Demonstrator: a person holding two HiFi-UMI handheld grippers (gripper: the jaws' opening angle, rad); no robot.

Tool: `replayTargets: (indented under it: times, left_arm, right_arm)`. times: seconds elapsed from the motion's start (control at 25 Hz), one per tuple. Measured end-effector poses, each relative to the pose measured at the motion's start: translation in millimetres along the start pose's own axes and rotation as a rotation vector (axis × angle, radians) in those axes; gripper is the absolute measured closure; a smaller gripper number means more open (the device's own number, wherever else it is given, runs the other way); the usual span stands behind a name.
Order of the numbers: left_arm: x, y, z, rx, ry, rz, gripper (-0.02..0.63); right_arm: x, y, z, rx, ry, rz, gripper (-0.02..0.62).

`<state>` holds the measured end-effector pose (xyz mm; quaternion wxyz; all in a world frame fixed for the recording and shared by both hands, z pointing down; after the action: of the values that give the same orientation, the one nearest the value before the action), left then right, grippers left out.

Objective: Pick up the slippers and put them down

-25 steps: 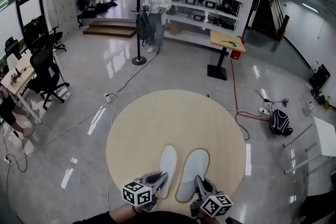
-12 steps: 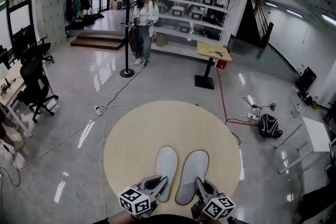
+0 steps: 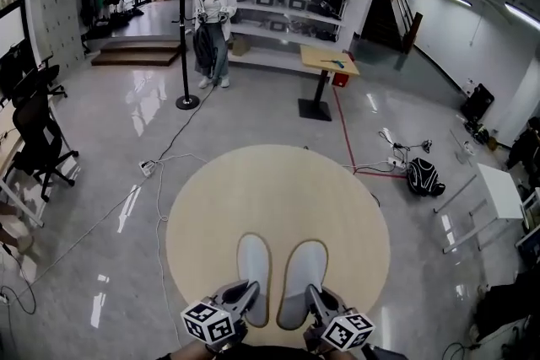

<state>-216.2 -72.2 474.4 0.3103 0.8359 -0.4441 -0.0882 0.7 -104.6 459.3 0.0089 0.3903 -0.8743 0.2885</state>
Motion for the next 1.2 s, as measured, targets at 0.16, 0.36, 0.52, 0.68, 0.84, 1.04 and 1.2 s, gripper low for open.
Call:
replayTargets:
  times: [0.16,0.36,0.52,0.68,0.84,1.04,1.2]
  left_arm:
    - [-20,14,5,-0.006,0.002,0.039,0.574]
    - [-48,17,8,0.003,-0.039,0.135,0.574]
    - [-76,3,10,0.012,-0.098,0.228,0.574]
    - [-88,-24,4,0.03,-0.141,0.306,0.574]
    - [-97,-45,-7,0.041,-0.163,0.373,0.574]
    - [-112,-54,-23,0.029,-0.168,0.425,0.574]
    - [-110,-33,-17,0.021,-0.18,0.444,0.574]
  right_arm:
    - [8,15,-6,0.009,0.026,0.018,0.569]
    - [18,30,-4,-0.007,0.044,0.095,0.569]
    - [22,46,-3,-0.009,0.029,0.189,0.569]
    - [11,47,6,-0.008,0.01,0.28,0.569]
    - [-1,45,4,0.007,0.005,0.332,0.569]
    - [-10,46,-12,0.03,0.035,0.363,0.569]
    - [0,40,-11,0.029,0.041,0.355,0.57]
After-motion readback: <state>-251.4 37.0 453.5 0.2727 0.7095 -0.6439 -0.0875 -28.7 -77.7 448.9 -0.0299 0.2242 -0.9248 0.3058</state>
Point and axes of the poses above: the fingertips, and each gripper's own axes: x forward along the fingers, y to its left, z out of its top, the point moved 6 cm from there along -x, backward along the fingers, and after that the axes turned 3 degrees about y, right-handed, at the moved point
